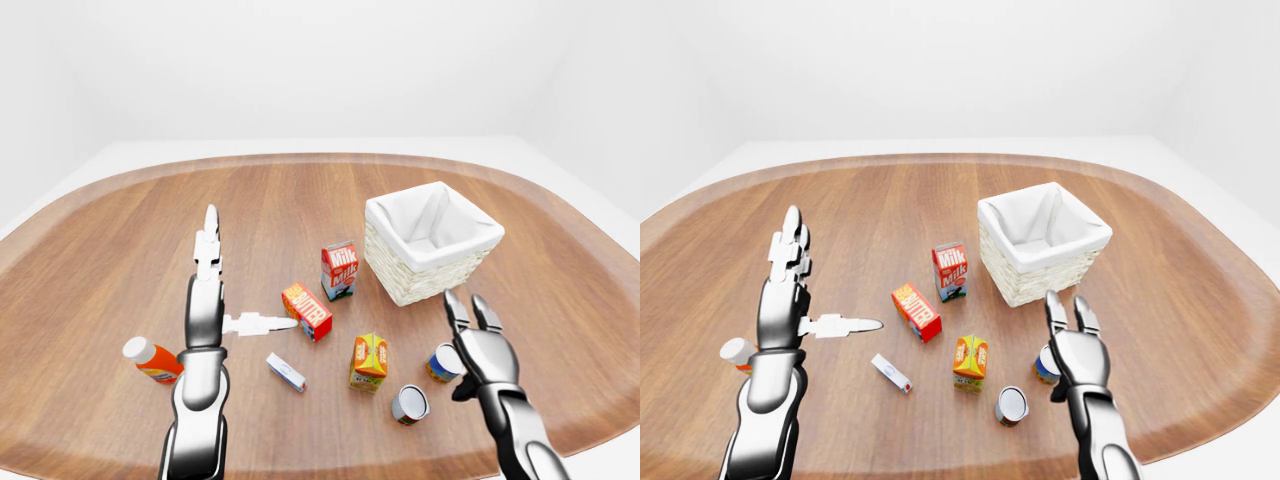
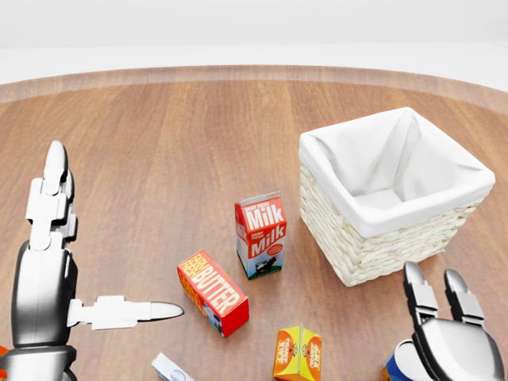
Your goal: Pick up the alphabet soup and the tomato sauce, and put them in the basket.
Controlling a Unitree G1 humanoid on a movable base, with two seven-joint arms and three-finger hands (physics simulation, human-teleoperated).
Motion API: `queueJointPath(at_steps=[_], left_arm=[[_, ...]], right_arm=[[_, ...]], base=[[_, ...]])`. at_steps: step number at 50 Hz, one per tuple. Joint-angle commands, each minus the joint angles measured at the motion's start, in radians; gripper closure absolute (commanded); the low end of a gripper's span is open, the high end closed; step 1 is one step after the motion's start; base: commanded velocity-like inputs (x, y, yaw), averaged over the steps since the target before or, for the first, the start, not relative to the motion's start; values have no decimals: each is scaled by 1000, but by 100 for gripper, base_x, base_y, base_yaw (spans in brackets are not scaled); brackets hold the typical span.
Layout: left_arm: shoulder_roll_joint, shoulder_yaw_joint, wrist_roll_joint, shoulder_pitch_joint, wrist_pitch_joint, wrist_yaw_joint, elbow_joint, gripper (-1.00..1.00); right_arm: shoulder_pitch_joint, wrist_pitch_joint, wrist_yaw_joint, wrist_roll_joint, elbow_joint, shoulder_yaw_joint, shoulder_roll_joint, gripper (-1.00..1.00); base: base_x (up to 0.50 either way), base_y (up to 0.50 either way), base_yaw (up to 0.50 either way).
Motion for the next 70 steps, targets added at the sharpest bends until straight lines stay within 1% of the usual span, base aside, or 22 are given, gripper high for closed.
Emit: queueJointPath(at_steps=[1,9,28,35,45,70], left_arm=[[0,3,1,-1,0,4,2,-100],[1,3,1,-1,0,3,3,-100],[1,3,1,-1,0,3,2,-100],[0,3,1,-2,0,4,3,-100],[1,3,1,-2,0,3,3,-100],[1,3,1,-2,0,3,3,-100]], right_arm=[[-31,0,-27,2,66,9,-17,-100],[-48,0,-37,9,103,19,-25,-100],[-104,0,-118,11,262,58,-56,-100],[-106,0,-114,18,264,63,-58,-100],[-144,0,-152,18,353,80,-71,-100],[-181,0,-200,28,464,110,-88,-100]], base=[[0,0,0],[0,0,0],[0,0,0],[0,0,0],[0,0,0],[0,0,0]])
